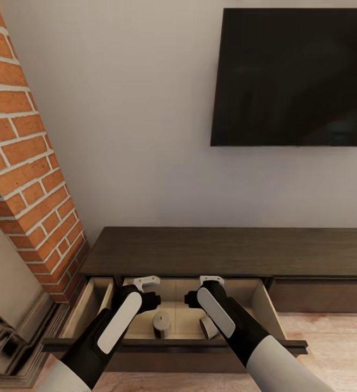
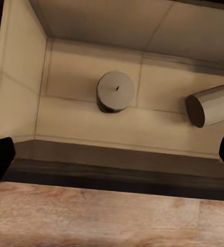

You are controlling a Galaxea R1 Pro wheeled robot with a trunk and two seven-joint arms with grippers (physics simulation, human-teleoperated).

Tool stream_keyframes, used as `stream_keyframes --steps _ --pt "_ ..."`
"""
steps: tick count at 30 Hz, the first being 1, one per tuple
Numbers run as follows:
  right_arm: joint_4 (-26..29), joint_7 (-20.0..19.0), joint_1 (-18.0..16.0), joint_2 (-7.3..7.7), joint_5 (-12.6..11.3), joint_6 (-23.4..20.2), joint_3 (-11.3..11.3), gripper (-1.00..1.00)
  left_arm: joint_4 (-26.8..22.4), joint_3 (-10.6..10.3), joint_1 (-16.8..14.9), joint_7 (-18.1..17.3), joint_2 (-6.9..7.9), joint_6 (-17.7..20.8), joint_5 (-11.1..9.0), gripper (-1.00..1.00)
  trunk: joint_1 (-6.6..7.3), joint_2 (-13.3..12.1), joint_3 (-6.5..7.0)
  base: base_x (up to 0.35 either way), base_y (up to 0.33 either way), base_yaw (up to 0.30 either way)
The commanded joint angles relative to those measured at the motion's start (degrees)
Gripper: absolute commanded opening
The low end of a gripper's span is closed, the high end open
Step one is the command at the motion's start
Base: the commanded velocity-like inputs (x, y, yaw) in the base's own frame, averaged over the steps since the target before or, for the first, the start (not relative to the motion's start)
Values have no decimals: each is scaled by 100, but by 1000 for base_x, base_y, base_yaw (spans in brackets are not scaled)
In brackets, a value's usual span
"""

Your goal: Place each of the two pumpkins and all three candles from the living room inside a cabinet in the living room (use any cabinet), then make sure every cabinet is closed, and position the cauldron so it is next to a table in the living room.

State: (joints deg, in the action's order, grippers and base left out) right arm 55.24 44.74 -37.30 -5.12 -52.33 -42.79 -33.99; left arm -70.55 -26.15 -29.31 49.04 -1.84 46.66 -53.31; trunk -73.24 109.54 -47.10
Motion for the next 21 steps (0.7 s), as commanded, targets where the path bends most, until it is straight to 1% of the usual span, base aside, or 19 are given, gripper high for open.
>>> stream_keyframes --steps 1,3,7,21 --pt "18 56 -6 9 -55 -54 -9 100 -3 16 -5 57 0 95 -52 100 23 -39 13 0 0 0" --pt "30 54 -6 17 -57 -106 0 100 9 92 -5 55 -4 225 -49 100 67 -119 49 0 0 0" --pt "38 57 -6 20 -51 -142 6 100 23 171 -5 58 -8 309 -55 100 155 -279 121 0 0 0" --pt "42 55 -6 28 -49 -160 15 100 42 189 -5 62 -9 327 -65 100 462 -841 372 0 0 0"
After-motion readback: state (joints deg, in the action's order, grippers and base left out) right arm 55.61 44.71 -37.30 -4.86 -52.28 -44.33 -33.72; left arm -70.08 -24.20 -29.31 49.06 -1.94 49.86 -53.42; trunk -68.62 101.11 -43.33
